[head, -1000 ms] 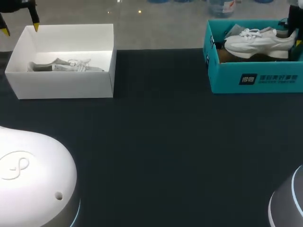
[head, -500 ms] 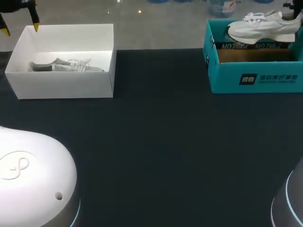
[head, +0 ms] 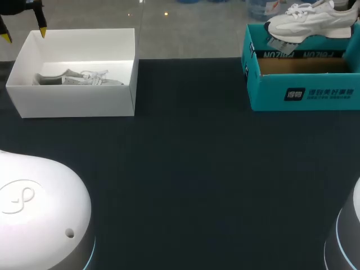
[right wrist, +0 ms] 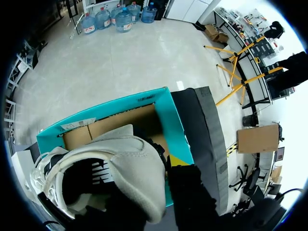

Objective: Take the shoe out of the shoebox, open the shoe tongue, remove and reinsert the insole, then place the shoe into the shoebox

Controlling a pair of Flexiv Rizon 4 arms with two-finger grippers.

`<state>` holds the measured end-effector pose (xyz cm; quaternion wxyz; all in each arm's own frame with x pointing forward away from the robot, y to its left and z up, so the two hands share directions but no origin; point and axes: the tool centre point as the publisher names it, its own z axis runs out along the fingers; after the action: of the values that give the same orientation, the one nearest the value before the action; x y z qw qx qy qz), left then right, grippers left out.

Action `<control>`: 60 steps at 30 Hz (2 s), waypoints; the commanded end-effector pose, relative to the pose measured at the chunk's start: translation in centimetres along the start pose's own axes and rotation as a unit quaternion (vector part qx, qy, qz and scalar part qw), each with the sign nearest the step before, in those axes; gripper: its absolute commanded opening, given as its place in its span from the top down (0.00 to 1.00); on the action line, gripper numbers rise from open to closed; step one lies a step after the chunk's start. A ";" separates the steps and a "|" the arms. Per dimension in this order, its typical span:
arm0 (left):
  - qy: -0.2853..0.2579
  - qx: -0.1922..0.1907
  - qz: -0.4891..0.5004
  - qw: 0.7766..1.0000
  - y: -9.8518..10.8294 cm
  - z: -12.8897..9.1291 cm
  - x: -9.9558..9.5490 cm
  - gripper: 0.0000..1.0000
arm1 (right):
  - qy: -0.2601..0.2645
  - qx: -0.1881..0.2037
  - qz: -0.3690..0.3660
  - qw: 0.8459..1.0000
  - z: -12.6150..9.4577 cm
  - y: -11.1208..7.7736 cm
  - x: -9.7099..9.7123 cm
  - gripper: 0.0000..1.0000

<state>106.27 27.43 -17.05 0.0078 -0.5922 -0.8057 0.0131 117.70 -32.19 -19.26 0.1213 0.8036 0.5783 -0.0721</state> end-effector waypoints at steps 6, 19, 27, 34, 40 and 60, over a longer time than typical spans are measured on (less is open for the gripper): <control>0.002 0.000 0.000 1.000 0.0 -0.1 0.0 0.00 | -0.004 -0.064 -0.008 0.998 -1.6 -8.0 2.5 1.00; 0.002 0.000 0.000 1.000 0.0 -0.1 0.0 0.00 | -0.013 -0.083 -0.010 0.996 -3.4 -13.0 3.4 1.00; 0.002 0.000 0.000 1.000 0.0 -0.1 0.0 0.00 | -0.006 -0.084 -0.008 0.996 -3.4 -13.1 3.4 1.00; 0.002 0.000 0.000 1.000 0.0 -0.1 0.0 0.00 | -0.006 -0.084 -0.008 0.996 -3.4 -13.1 3.4 1.00; 0.002 0.000 0.000 1.000 0.0 -0.1 0.0 0.00 | -0.006 -0.084 -0.008 0.996 -3.4 -13.1 3.4 1.00; 0.002 0.000 0.000 1.000 0.0 -0.1 0.0 0.00 | -0.013 -0.072 -0.024 0.997 -5.8 -24.2 9.6 1.00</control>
<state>106.27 27.43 -17.05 0.0078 -0.5921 -0.8057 0.0130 99.61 -15.02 -19.14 0.1705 0.7799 0.5994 -0.0582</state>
